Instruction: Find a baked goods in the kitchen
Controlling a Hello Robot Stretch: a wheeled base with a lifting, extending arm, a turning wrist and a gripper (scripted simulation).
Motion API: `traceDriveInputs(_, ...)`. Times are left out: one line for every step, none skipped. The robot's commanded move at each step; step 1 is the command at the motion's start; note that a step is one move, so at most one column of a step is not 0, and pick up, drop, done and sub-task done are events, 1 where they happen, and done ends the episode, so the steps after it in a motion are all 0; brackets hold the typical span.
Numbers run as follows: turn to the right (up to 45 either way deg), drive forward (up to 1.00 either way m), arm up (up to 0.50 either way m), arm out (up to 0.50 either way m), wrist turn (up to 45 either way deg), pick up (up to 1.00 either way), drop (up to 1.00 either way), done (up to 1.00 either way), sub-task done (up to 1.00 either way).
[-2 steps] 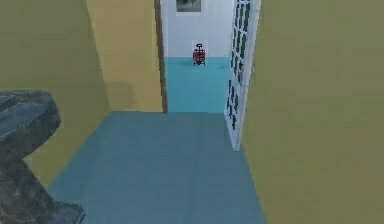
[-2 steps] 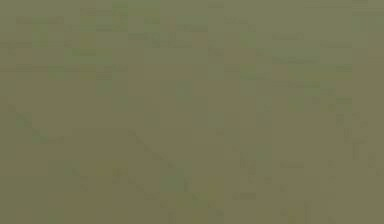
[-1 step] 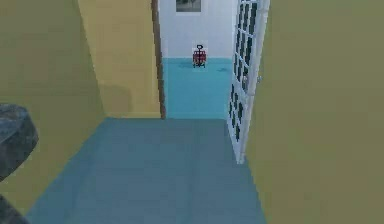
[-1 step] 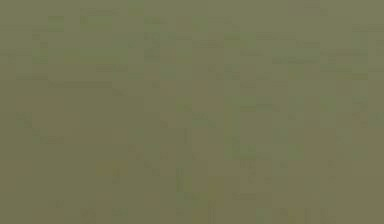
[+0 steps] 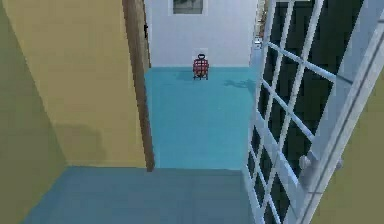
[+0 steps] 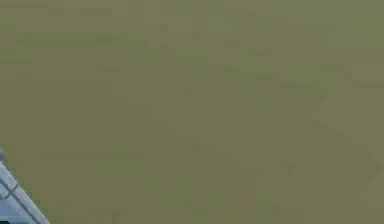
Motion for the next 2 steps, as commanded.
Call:
traceDriveInputs(0.0, 1.00, 0.00, 0.00, 0.0, 0.00, 0.00, 0.00, 0.00)
traceDriveInputs(3.0, 0.00, 0.00, 0.00, 0.0, 0.00, 0.00, 0.00, 0.00)
